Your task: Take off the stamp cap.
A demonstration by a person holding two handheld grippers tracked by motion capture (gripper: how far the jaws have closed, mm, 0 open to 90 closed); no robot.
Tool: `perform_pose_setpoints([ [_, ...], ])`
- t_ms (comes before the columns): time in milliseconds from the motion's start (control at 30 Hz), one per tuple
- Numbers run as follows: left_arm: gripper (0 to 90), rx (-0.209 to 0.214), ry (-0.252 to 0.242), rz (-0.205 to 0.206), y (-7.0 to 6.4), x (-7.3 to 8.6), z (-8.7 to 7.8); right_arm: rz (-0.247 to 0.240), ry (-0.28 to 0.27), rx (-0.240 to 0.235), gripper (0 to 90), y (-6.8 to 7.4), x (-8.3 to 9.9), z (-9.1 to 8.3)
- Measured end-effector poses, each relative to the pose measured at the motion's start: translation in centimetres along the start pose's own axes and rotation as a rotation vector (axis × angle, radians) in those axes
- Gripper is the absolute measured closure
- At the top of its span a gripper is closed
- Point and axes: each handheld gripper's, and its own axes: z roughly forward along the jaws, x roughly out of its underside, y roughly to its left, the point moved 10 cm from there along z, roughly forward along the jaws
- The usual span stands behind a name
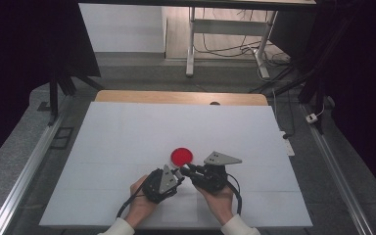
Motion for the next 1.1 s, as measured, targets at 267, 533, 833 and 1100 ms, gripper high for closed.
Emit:
perform_pose_setpoints([
  [267, 65.8, 0.011, -0.015, -0.026, 0.01, -0.13, -0.06, 0.002, -0.012, 0.003, 75.0, 0.02, -0.11, -0.09],
  [533, 65.9, 0.03, -0.016, -0.048, -0.1, -0.12, -0.08, -0.002, -0.009, 0.003, 74.9, 0.04, -0.17, -0.15],
  [833, 66.1, 0.018, 0.008, -0.008, -0.07, 0.17, 0.06, -0.008, 0.011, 0.003, 75.0, 0.07, 0.1, 0.06],
  [1100, 66.1, 0.021, 0.001, -0.007, 0.01, 0.16, 0.05, -0.002, 0.011, 0.003, 75.1, 0.01, 0.15, 0.09],
])
